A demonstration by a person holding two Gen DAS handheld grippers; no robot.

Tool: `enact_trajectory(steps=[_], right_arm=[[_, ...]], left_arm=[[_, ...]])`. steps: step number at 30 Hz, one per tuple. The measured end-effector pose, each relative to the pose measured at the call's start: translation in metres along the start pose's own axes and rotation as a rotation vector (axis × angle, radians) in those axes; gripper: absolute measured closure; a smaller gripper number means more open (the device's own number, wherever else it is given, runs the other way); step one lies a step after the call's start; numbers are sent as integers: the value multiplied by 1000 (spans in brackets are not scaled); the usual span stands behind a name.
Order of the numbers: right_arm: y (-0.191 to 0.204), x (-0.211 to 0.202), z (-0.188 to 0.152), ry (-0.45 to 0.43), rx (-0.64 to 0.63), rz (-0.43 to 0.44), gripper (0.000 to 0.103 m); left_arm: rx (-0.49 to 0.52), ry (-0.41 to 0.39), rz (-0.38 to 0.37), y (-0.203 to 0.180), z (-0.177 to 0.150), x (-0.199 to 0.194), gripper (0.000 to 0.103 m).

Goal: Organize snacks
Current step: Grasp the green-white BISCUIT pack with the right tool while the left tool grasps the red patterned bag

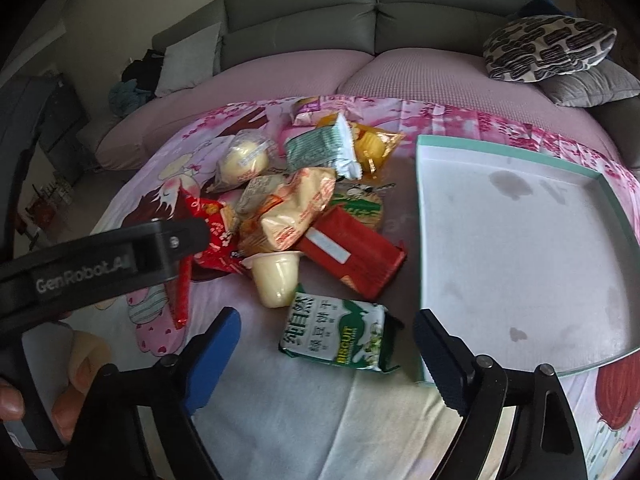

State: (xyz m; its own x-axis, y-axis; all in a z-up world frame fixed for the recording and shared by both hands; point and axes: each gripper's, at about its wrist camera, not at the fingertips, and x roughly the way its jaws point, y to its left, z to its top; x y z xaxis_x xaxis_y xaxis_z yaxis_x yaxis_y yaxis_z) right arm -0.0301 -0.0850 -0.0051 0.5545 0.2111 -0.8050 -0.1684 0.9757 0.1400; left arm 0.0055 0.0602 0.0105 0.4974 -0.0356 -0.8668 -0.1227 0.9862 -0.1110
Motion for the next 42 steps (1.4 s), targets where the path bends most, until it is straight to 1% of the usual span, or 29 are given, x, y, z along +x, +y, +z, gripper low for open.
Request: enact_trajectory(steps=[2, 4, 6, 7, 9, 11, 13, 15, 16, 18, 21, 22, 24, 28, 29, 34, 37, 39, 41, 42], right_arm=[[3, 5, -1, 17, -6, -2, 15], [3, 12, 0, 37, -3, -18, 16], [3, 18, -1, 55, 2, -34, 21], [3, 21, -2, 60, 2, -40, 21], [5, 23, -2, 52, -11, -54, 22], [5, 29, -1, 56, -15, -53, 24], [4, 34, -3, 67, -12, -59, 28], [4, 37, -3, 66, -16, -74, 31], [3, 38, -3, 61, -17, -74, 31], [2, 39, -4, 55, -21, -86, 36], [1, 37, -4, 49, -27, -88, 36], [2, 37, -5, 48, -34, -91, 36], [3, 37, -5, 47, -44, -99, 37], [1, 36, -5, 45, -38, -91, 39], [1, 35, -5, 45, -39, -91, 39], [1, 34, -6, 45, -37, -89, 39], [0, 34, -6, 46, -36, -88, 39], [-1, 33, -7, 48, -34, -87, 39], [-2, 33, -7, 50, -29, -82, 39], [-2, 32, -6, 51, -27, -80, 39]], left_arm=[[7, 4, -8, 1, 0, 6, 0], [13, 27, -11, 0, -1, 16, 0], [15, 44, -5, 0, -2, 25, 2], [14, 52, -6, 1, -3, 30, 3], [12, 64, -12, 3, -3, 38, 13], [13, 72, -9, 3, -5, 43, 16], [20, 67, -6, 2, -6, 43, 17], [28, 56, -10, 1, -6, 42, 24], [31, 53, -10, 0, -6, 41, 26], [40, 48, -11, -1, -5, 40, 33], [52, 39, -11, -2, -4, 41, 41], [57, 38, -5, -3, -5, 41, 42], [61, 33, -8, -5, -3, 41, 49], [73, 28, -12, -6, -4, 38, 59], [74, 27, -19, -6, -4, 36, 64], [65, 28, -36, -5, -4, 32, 67], [72, 33, -30, -5, -6, 30, 72], [80, 36, -27, -7, -7, 29, 83], [84, 45, -34, -8, -8, 28, 91], [86, 48, -33, -8, -8, 27, 91]])
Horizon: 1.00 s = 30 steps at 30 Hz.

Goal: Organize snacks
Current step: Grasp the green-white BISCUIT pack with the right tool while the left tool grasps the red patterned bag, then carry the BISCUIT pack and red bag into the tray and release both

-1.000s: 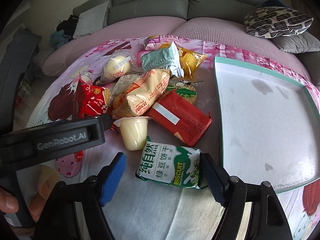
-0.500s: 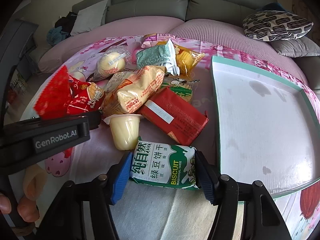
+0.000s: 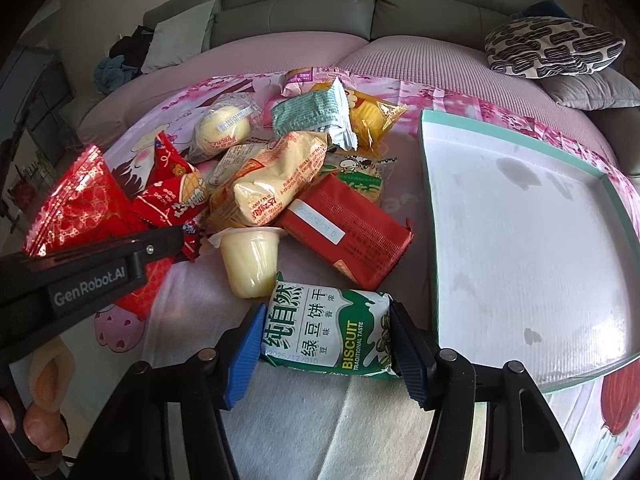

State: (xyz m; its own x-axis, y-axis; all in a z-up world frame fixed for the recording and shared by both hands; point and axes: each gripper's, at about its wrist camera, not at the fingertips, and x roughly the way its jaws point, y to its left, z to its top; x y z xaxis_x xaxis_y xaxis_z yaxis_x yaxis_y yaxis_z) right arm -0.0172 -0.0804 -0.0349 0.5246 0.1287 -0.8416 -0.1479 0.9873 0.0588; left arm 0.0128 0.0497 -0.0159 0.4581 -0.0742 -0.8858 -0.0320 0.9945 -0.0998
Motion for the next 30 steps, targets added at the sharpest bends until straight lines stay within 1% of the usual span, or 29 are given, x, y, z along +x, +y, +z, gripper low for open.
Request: enact_trajectory(steps=[5, 10, 14, 17, 21, 24, 27, 30], right_arm=[[-1, -4, -1, 4, 6, 3, 39], [-2, -12, -1, -15, 12, 4, 39], [-7, -26, 2, -54, 30, 6, 39], [-11, -40, 6, -100, 45, 2, 39], [-21, -54, 13, -151, 68, -1, 39], [-35, -58, 19, -180, 95, -51, 39], [-59, -60, 27, -203, 149, -107, 39], [-86, -63, 35, -225, 197, -175, 39]], left_arm=[[-5, -8, 9, 1, -1, -8, 91], [6, -45, 3, -3, -1, -25, 91], [15, -89, -6, -9, 2, -41, 91], [31, -121, -25, -16, 5, -52, 91], [57, -151, -39, -30, 9, -57, 91], [89, -159, -50, -44, 15, -56, 91], [137, -175, -67, -64, 20, -55, 92], [190, -197, -104, -87, 26, -56, 91]])
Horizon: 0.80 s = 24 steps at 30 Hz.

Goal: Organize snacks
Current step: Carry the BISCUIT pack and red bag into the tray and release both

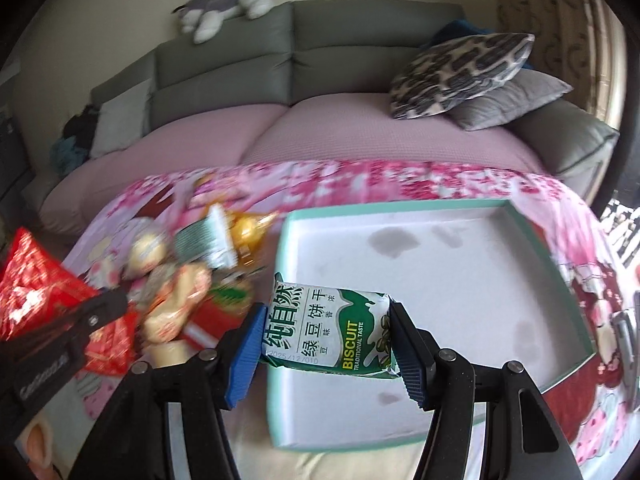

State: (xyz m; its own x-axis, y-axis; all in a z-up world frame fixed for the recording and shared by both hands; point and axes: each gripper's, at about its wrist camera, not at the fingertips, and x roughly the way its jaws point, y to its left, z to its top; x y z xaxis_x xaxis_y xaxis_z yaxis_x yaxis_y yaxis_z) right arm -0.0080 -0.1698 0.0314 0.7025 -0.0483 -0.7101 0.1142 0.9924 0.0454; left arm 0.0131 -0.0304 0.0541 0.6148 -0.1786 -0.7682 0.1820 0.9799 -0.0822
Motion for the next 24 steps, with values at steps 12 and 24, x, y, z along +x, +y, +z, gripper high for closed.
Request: enact_trajectory(steps=[12, 24], right_arm=[[-91, 11, 19, -5, 128, -193, 39], [-144, 47, 14, 57, 198, -270, 39]], left_arm=[[200, -7, -118, -88, 32, 30, 91], [228, 41, -134, -136, 35, 91, 91]])
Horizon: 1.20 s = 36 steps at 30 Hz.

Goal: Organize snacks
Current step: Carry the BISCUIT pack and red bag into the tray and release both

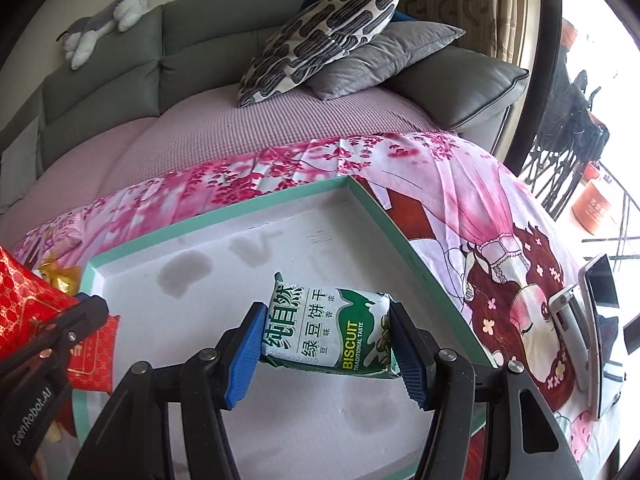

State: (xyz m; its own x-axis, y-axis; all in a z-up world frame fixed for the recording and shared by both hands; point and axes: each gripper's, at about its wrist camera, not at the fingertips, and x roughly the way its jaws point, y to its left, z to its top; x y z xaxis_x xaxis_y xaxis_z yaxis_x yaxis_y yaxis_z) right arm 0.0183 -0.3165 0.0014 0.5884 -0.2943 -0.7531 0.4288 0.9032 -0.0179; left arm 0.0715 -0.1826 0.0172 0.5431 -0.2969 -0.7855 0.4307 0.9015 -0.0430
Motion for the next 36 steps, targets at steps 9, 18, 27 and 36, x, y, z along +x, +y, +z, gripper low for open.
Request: enact_trajectory(steps=[9, 18, 27, 36], right_arm=[[-6, 15, -5, 23, 12, -11, 39], [-4, 18, -8, 24, 3, -13, 39], [-4, 13, -7, 13, -3, -9, 38], [-6, 11, -8, 51, -11, -25, 34]], left_arm=[[2, -14, 3, 3, 4, 10, 90], [-47, -23, -7, 13, 8, -6, 42], [-77, -34, -31, 20, 9, -26, 26], [-52, -22, -27, 8, 8, -21, 20]])
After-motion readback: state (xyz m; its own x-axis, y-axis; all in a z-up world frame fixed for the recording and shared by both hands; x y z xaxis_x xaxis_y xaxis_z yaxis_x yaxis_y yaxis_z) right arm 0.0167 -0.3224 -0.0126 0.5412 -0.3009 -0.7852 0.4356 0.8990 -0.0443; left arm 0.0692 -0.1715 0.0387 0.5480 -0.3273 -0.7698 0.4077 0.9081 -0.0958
